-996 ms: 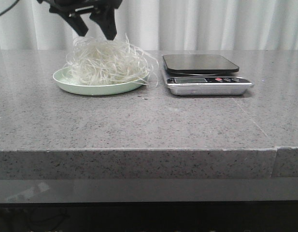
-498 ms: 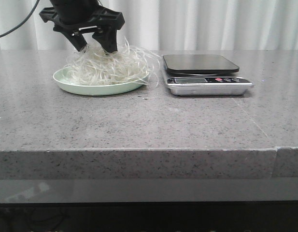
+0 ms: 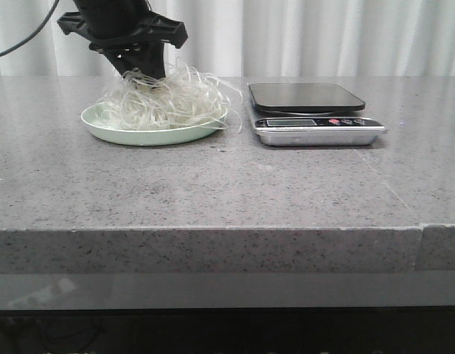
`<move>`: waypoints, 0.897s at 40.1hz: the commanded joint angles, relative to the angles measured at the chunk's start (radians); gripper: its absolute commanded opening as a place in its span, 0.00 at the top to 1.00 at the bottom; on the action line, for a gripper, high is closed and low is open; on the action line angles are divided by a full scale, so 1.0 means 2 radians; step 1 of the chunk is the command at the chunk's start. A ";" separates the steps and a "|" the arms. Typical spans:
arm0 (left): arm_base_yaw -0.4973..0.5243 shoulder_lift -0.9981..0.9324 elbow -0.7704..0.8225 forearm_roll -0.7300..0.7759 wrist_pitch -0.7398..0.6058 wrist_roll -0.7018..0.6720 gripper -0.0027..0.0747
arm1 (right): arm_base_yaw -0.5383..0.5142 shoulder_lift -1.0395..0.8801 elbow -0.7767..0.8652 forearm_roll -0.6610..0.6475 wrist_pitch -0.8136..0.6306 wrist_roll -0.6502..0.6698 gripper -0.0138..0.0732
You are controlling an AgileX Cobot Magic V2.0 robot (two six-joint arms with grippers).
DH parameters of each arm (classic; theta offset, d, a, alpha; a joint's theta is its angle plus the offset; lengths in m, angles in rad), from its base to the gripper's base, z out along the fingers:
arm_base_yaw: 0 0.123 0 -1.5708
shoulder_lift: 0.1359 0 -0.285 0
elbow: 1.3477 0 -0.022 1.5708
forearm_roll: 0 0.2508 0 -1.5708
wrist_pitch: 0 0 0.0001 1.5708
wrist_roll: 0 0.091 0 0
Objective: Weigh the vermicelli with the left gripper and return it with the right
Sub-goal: 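Close the left gripper on the vermicelli and lift it off the plate, then carry the vermicelli with the left gripper and release it onto the scale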
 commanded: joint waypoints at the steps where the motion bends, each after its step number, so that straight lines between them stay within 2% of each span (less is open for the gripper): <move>1: 0.001 -0.025 -0.016 0.005 -0.006 -0.001 0.71 | -0.003 0.003 -0.014 0.000 -0.036 -0.005 0.20; 5: 0.001 -0.027 -0.016 0.008 -0.006 -0.001 0.77 | -0.003 0.003 -0.014 0.000 -0.036 -0.005 0.20; 15: 0.001 -0.043 -0.028 0.008 0.004 -0.001 0.77 | -0.003 0.003 -0.014 0.000 -0.036 -0.005 0.20; 29: -0.003 -0.072 -0.112 -0.012 0.025 -0.001 0.77 | -0.003 0.003 -0.014 0.000 -0.036 -0.005 0.20; 36: -0.025 -0.073 -0.160 -0.014 0.017 -0.001 0.77 | -0.003 0.003 -0.014 0.000 -0.036 -0.005 0.20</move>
